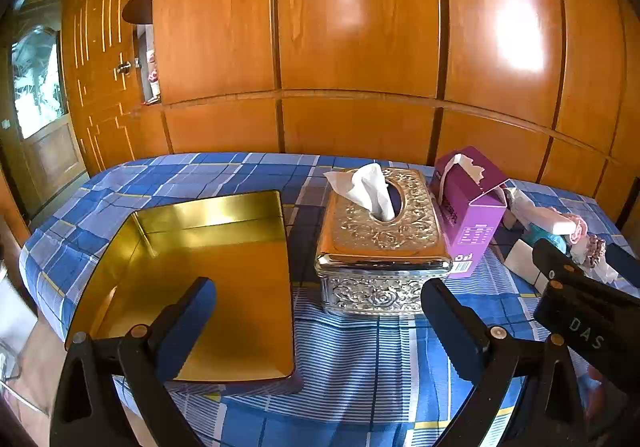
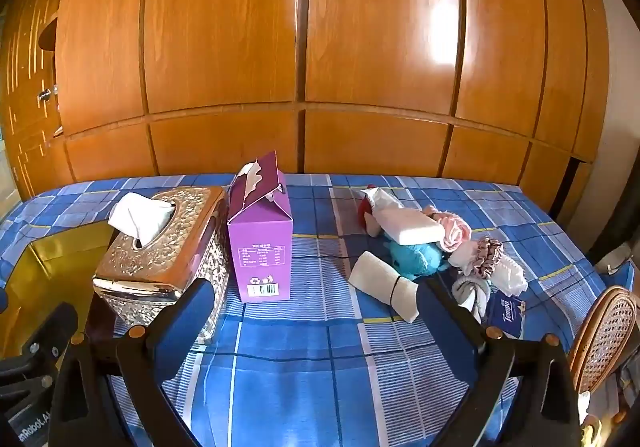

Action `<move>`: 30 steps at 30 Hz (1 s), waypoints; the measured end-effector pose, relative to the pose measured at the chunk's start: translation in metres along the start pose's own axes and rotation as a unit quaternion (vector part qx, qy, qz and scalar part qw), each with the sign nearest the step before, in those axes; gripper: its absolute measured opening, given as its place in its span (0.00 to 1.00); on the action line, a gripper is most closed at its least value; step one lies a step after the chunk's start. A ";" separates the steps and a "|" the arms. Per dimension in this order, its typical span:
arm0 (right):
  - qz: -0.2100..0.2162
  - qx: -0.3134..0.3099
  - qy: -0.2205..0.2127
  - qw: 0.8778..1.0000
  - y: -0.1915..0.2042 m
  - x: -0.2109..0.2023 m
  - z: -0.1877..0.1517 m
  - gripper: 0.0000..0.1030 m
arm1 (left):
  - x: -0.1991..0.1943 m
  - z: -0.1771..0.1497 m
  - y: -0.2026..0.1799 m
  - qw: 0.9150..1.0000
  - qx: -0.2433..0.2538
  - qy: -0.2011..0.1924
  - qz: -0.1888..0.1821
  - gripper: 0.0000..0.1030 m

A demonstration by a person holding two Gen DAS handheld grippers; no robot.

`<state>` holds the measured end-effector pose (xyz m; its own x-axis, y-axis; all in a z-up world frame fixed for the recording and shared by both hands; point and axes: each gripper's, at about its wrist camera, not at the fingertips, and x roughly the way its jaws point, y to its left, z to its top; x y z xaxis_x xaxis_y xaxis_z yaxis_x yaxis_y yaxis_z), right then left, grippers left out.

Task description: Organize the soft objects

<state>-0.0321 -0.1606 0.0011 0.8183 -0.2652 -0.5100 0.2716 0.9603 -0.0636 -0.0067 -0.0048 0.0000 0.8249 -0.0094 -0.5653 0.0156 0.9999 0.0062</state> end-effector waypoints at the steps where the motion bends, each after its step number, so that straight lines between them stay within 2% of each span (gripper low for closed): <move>1: 0.000 0.000 0.000 1.000 0.000 0.000 0.000 1.00 | 0.001 0.001 -0.002 1.000 0.001 0.001 0.001 0.99; 30: 0.000 0.005 0.004 1.000 -0.004 0.001 -0.002 1.00 | -0.002 0.000 -0.007 1.000 0.005 0.004 -0.006 0.99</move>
<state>-0.0338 -0.1642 -0.0008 0.8144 -0.2640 -0.5168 0.2765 0.9595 -0.0544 -0.0087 -0.0113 0.0011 0.8203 -0.0215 -0.5715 0.0315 0.9995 0.0076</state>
